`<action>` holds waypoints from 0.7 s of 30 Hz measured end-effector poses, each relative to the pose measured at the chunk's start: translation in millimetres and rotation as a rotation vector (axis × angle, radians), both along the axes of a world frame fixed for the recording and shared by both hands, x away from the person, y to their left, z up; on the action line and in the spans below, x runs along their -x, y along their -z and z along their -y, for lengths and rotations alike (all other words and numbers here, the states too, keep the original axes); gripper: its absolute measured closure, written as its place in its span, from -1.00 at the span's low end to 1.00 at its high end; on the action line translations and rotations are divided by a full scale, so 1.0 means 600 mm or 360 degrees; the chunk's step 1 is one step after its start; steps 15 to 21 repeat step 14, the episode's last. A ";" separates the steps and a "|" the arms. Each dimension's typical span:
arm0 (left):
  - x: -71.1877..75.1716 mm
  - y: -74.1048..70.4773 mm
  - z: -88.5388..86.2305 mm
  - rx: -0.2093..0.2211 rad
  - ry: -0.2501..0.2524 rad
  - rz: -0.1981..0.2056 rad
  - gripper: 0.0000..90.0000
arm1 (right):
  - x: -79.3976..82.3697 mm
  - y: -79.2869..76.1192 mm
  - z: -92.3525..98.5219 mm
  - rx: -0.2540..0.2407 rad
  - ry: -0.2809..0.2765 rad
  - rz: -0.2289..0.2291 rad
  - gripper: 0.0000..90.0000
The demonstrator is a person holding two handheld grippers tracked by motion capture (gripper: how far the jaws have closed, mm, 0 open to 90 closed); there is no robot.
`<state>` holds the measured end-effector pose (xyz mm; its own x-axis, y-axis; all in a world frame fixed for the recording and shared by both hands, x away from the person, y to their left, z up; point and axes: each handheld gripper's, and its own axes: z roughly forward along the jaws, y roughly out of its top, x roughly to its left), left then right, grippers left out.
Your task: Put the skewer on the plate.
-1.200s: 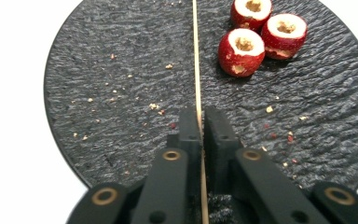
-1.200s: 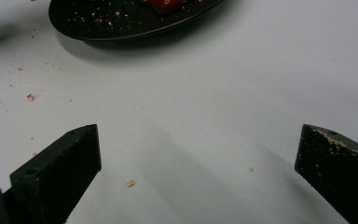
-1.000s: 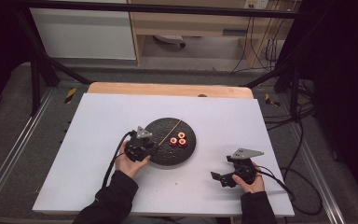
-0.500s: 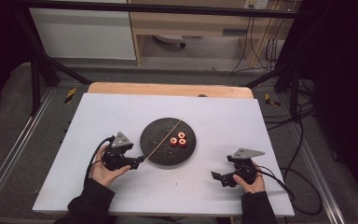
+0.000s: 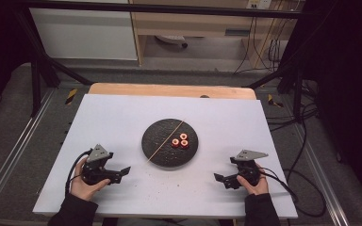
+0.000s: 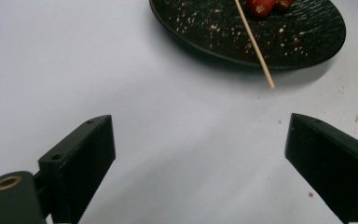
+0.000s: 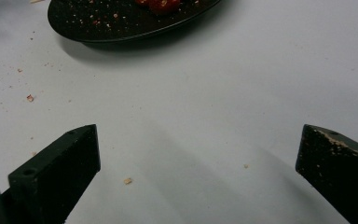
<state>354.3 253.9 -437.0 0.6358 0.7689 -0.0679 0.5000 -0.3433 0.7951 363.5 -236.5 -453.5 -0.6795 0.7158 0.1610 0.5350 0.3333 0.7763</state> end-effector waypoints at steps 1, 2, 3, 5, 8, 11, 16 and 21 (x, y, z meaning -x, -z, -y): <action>0.003 0.004 -0.003 0.0000 -0.0002 0.0002 -0.85 | 0.000 0.000 0.000 -0.0002 0.0002 -0.0002 -0.99; 0.005 0.007 -0.006 -0.0006 -0.0002 0.0000 -0.85 | 0.000 0.001 0.000 -0.0001 0.0004 -0.0007 -0.99; 0.007 0.010 -0.009 -0.0012 -0.0004 -0.0001 -0.85 | 0.000 0.001 0.000 -0.0002 0.0007 -0.0006 -0.98; 0.009 0.014 -0.012 -0.0013 -0.0014 0.0000 -0.86 | 0.000 0.002 0.001 -0.0002 0.0008 -0.0011 -0.98; 0.013 0.020 -0.013 -0.0043 0.0000 0.0001 -0.87 | 0.000 0.002 0.001 -0.0002 0.0008 -0.0018 -0.98; 0.016 0.021 -0.013 -0.0059 0.0014 0.0007 -0.88 | -0.001 0.002 0.001 -0.0006 0.0004 -0.0016 -0.98; 0.015 0.020 -0.012 -0.0052 0.0011 0.0014 -0.88 | -0.001 0.003 0.001 -0.0003 0.0008 -0.0025 -0.99; 0.015 0.020 -0.012 -0.0052 0.0011 0.0014 -0.88 | -0.001 0.003 0.001 -0.0003 0.0008 -0.0025 -0.99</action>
